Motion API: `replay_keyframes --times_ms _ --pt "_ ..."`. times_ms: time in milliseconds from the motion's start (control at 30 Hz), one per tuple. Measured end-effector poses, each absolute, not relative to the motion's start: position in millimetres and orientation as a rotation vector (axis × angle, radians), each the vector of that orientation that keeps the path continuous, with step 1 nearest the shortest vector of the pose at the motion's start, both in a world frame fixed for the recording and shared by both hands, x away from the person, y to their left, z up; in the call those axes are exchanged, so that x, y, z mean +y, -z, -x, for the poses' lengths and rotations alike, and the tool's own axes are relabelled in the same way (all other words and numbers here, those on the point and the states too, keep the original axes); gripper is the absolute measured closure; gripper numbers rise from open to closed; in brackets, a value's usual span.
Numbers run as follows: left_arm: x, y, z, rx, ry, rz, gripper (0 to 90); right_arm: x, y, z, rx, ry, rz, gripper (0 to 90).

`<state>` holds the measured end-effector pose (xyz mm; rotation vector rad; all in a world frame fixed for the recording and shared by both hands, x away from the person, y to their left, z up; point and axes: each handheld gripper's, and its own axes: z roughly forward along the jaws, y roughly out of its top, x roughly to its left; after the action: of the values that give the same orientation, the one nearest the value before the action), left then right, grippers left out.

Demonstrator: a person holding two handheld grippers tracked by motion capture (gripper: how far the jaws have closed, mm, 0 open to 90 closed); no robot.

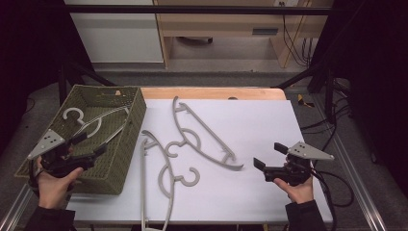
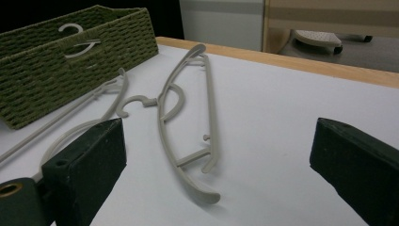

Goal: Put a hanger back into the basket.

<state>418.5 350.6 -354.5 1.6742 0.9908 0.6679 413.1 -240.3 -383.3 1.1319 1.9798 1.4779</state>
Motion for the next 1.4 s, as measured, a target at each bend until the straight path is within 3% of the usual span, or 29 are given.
replay_keyframes --times_ms 333,633,1400 --pt "332.8 357.0 -409.9 0.938 -0.649 -1.706 9.1 -206.3 380.6 -408.9 2.053 -1.489 -1.058 4.4" --pt "333.5 357.8 -409.6 0.944 -0.633 -1.714 8.5 -150.3 387.4 -403.5 2.175 -1.494 -0.997 4.4" --pt "341.7 357.7 -410.7 0.979 -0.662 -1.711 8.7 -22.2 455.5 -389.2 2.522 -1.319 -0.958 14.1"
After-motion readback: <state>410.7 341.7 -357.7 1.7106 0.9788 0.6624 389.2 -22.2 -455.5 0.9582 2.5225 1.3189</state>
